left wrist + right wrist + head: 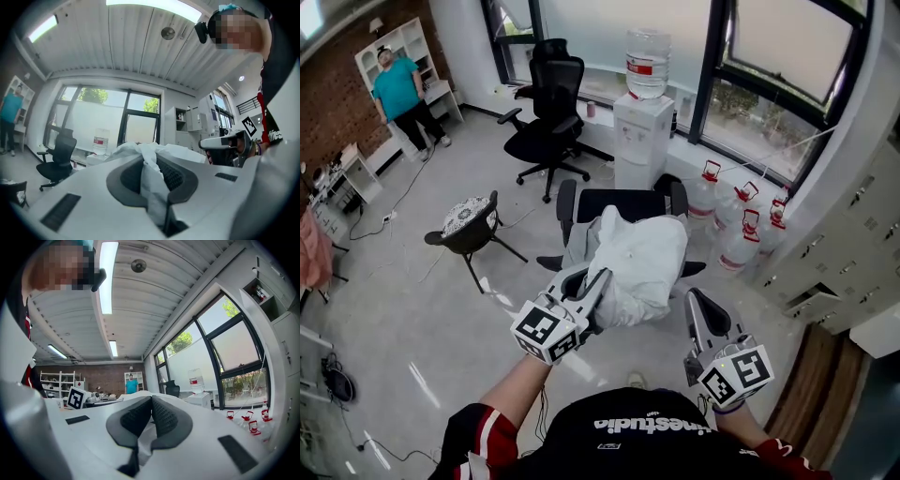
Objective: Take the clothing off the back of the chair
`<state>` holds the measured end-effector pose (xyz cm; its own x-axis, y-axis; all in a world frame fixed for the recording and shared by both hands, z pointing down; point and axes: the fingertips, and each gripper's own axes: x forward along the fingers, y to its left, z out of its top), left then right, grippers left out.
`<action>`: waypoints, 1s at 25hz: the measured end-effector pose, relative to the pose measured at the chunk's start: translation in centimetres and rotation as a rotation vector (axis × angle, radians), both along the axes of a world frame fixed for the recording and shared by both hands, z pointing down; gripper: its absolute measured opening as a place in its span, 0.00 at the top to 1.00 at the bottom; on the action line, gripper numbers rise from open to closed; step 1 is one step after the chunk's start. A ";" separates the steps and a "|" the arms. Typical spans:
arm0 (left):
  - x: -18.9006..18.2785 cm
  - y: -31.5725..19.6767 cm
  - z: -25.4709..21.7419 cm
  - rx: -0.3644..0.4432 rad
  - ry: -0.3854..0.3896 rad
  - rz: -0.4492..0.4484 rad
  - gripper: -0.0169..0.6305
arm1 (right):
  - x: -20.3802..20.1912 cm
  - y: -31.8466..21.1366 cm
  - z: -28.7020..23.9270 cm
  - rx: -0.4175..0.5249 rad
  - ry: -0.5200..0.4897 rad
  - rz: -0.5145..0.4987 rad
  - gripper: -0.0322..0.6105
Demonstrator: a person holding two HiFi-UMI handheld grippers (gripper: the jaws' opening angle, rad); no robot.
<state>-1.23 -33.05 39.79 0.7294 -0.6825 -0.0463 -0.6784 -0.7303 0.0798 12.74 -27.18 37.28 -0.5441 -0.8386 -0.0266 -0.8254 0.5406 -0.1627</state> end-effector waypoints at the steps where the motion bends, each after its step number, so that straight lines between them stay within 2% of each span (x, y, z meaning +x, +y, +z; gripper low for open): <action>1: -0.2 0.1 -0.1 0.006 0.000 -0.005 0.89 | -0.2 0.1 0.0 -0.004 0.002 -0.003 0.93; 11: -1.0 1.3 -1.6 0.028 -0.005 -0.027 0.89 | -1.3 -0.4 -0.1 -0.006 -0.003 -0.037 0.93; 17: -4.1 2.6 -2.9 0.036 0.049 -0.071 0.89 | -3.4 -1.1 0.3 -0.018 -0.012 -0.080 0.93; 22: -7.2 3.3 -3.5 0.022 0.105 -0.133 0.89 | -5.8 -2.0 0.5 -0.011 -0.006 -0.154 0.93; 25: -9.1 4.0 -3.8 0.033 0.108 -0.180 0.89 | -7.6 -2.5 0.5 -0.012 -0.004 -0.203 0.93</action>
